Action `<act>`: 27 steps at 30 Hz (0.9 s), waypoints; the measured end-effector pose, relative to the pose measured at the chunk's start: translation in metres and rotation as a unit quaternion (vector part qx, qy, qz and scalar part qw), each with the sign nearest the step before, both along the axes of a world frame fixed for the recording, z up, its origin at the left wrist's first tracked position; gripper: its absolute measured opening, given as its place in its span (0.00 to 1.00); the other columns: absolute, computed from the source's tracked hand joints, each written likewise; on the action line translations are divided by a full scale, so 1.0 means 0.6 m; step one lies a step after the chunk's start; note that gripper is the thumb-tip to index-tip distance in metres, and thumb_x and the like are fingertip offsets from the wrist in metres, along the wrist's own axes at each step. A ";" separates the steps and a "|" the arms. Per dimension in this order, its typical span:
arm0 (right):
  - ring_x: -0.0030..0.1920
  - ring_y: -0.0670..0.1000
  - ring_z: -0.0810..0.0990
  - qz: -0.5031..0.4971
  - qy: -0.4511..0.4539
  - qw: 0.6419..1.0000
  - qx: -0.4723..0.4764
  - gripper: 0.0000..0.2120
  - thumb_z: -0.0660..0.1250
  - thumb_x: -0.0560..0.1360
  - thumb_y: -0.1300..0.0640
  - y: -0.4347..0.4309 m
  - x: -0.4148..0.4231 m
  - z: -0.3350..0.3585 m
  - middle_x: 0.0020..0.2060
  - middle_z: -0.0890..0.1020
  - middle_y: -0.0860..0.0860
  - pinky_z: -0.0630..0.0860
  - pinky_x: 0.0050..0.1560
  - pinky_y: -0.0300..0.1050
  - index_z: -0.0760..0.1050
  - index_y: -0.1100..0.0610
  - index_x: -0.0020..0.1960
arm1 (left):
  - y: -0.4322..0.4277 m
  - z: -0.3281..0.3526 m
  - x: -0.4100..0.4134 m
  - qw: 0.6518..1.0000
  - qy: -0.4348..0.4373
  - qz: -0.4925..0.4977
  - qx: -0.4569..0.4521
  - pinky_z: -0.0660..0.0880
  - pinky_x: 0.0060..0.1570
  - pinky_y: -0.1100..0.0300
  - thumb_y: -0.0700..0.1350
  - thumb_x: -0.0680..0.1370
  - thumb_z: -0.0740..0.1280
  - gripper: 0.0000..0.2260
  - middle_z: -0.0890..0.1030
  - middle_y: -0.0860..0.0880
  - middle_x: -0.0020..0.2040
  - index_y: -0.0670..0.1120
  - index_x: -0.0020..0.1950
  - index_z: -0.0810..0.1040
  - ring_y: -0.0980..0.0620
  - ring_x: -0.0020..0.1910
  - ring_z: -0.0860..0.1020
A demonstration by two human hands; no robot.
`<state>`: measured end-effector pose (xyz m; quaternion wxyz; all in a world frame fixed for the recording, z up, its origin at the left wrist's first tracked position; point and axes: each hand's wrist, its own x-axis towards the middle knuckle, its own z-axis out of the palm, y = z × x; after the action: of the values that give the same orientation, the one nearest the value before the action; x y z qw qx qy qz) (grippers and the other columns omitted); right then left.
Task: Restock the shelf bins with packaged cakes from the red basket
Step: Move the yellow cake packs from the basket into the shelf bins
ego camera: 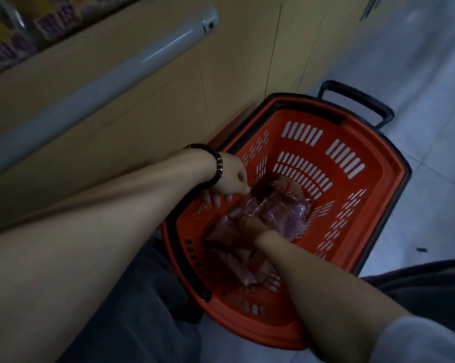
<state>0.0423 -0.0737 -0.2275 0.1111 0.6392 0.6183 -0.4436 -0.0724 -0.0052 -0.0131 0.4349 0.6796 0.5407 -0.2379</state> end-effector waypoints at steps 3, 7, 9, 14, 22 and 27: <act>0.67 0.60 0.78 0.012 0.058 0.996 -0.059 0.28 0.71 0.81 0.50 0.037 0.032 0.070 0.70 0.77 0.60 0.75 0.63 0.49 0.70 0.61 0.75 | 0.000 -0.001 -0.010 1.000 0.000 0.002 0.026 0.85 0.48 0.47 0.39 0.84 0.62 0.13 0.83 0.44 0.53 0.50 0.66 0.77 0.44 0.47 0.87; 0.58 0.58 0.83 0.017 0.125 0.984 -0.124 0.17 0.71 0.79 0.66 0.087 0.105 0.175 0.61 0.83 0.61 0.82 0.59 0.57 0.74 0.59 0.67 | -0.001 0.012 -0.018 0.991 0.027 -0.108 0.079 0.82 0.57 0.49 0.40 0.71 0.80 0.31 0.79 0.51 0.60 0.55 0.72 0.74 0.49 0.56 0.82; 0.59 0.65 0.81 -0.021 0.197 0.966 -0.164 0.20 0.68 0.77 0.71 0.093 0.139 0.225 0.63 0.80 0.70 0.75 0.65 0.67 0.73 0.63 0.68 | -0.010 0.020 -0.018 0.985 0.013 -0.135 0.103 0.80 0.59 0.50 0.48 0.64 0.85 0.39 0.76 0.53 0.62 0.58 0.72 0.72 0.51 0.56 0.78; 0.55 0.63 0.77 -0.027 0.286 0.932 -0.222 0.21 0.66 0.82 0.65 0.069 0.188 0.301 0.61 0.77 0.69 0.80 0.46 0.48 0.69 0.66 0.74 | -0.033 0.032 -0.009 0.965 -0.109 -0.142 0.192 0.74 0.55 0.59 0.50 0.65 0.85 0.34 0.72 0.53 0.64 0.56 0.67 0.75 0.61 0.46 0.75; 0.36 0.58 0.81 -0.235 0.203 0.949 -0.049 0.10 0.60 0.82 0.64 -0.003 0.150 0.194 0.44 0.82 0.63 0.81 0.40 0.55 0.80 0.63 0.55 | -0.030 0.052 -0.017 0.964 0.013 -0.170 0.202 0.78 0.45 0.53 0.57 0.76 0.74 0.09 0.81 0.54 0.38 0.54 0.48 0.79 0.52 0.42 0.79; 0.53 0.58 0.85 0.126 -0.073 0.989 -0.033 0.17 0.65 0.83 0.52 -0.049 0.059 0.168 0.56 0.85 0.58 0.77 0.36 0.45 0.81 0.63 0.63 | -0.012 0.058 -0.040 0.968 0.066 -0.116 0.211 0.74 0.43 0.56 0.57 0.77 0.73 0.09 0.78 0.53 0.43 0.54 0.46 0.77 0.51 0.44 0.77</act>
<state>0.0780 -0.1033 -0.1265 0.2321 0.5830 0.6689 -0.3987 -0.0962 -0.0124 0.0216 0.2144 0.7967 0.5240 -0.2114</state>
